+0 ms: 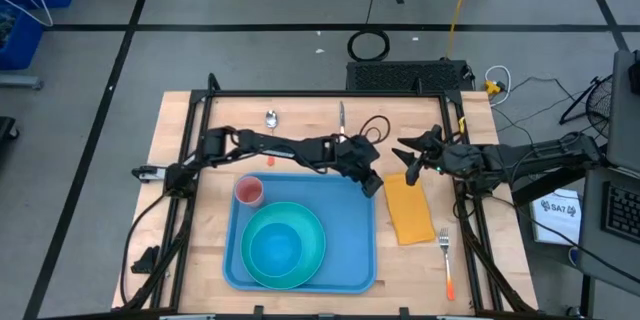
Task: Set up tray
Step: Put the yellow napkin to the right of the light blue plate on the blue serving tray
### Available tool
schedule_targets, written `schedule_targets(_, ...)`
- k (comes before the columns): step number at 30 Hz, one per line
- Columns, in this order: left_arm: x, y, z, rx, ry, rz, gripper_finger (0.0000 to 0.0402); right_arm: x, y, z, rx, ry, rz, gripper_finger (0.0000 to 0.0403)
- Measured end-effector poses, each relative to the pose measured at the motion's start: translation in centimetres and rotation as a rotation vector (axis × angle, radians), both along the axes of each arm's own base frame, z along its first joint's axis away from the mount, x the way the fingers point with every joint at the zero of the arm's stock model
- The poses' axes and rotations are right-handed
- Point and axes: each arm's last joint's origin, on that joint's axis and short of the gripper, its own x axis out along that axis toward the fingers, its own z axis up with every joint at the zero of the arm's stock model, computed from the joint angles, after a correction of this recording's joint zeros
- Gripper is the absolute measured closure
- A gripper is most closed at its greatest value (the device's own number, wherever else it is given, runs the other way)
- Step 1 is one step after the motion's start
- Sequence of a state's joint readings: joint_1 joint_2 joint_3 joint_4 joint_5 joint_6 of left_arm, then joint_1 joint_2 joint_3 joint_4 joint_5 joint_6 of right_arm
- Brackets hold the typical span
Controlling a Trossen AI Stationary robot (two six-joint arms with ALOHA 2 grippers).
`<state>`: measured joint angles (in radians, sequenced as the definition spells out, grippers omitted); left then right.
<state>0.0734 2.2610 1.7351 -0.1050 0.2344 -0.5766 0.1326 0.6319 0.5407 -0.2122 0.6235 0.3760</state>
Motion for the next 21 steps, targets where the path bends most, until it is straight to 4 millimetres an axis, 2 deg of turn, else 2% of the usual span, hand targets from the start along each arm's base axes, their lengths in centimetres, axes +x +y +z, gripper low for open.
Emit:
schedule_targets(3,0.6,0.0,-1.6,-0.003,0.029,0.001,0.0314,0.0,0.0,0.2,-0.006,-0.011,0.004,0.0245)
schedule_targets(9,1.3,0.1,-2.9,0.022,0.036,0.027,0.0314,0.0,0.0,0.2,-0.009,-0.019,0.005,0.0245)
schedule_targets(15,2.1,0.9,-3.3,0.040,0.031,0.050,0.0314,0.0,0.0,0.3,-0.005,-0.026,0.004,0.0245)
schedule_targets(21,2.0,1.5,-3.3,0.037,0.040,0.048,0.0314,0.0,0.0,0.3,0.004,-0.033,0.002,0.0245)
